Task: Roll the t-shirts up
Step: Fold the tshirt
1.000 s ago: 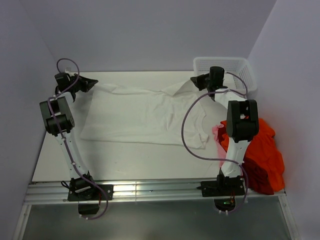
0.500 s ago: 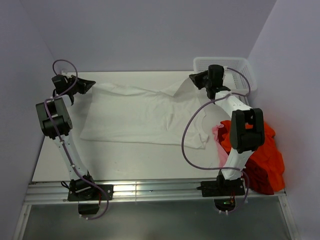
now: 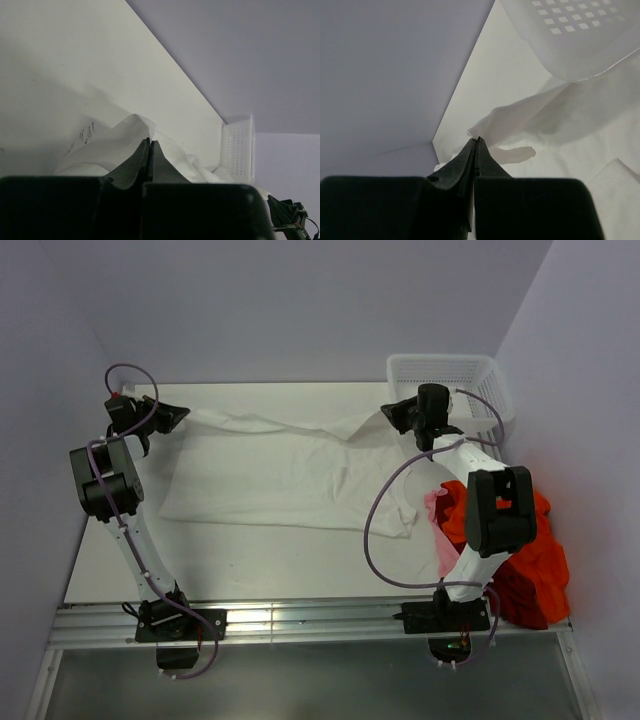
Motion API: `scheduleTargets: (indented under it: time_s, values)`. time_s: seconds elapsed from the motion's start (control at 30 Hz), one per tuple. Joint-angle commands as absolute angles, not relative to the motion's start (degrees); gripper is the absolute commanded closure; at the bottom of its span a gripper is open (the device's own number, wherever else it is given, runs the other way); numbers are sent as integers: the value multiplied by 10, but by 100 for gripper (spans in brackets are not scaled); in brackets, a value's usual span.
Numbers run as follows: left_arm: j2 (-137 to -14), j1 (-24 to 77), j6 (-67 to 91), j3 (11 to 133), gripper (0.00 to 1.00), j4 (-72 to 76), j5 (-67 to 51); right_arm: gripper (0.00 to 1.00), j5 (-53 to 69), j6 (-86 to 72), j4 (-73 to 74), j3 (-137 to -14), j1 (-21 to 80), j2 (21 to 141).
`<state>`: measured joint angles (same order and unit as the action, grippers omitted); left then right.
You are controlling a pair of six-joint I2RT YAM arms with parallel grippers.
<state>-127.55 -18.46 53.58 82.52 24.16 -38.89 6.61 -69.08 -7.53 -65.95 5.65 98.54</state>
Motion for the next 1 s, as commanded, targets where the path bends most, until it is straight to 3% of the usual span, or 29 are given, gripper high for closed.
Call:
scheduleTargets:
  time_s: [0.0, 0.97]
  values:
    - [-1231, -186, 511, 814, 100, 282, -382, 100, 54, -677, -93, -653, 55, 938]
    - [-1131, -185, 478, 674, 100, 316, -351, 100, 16, -641, -58, -576, 82, 824]
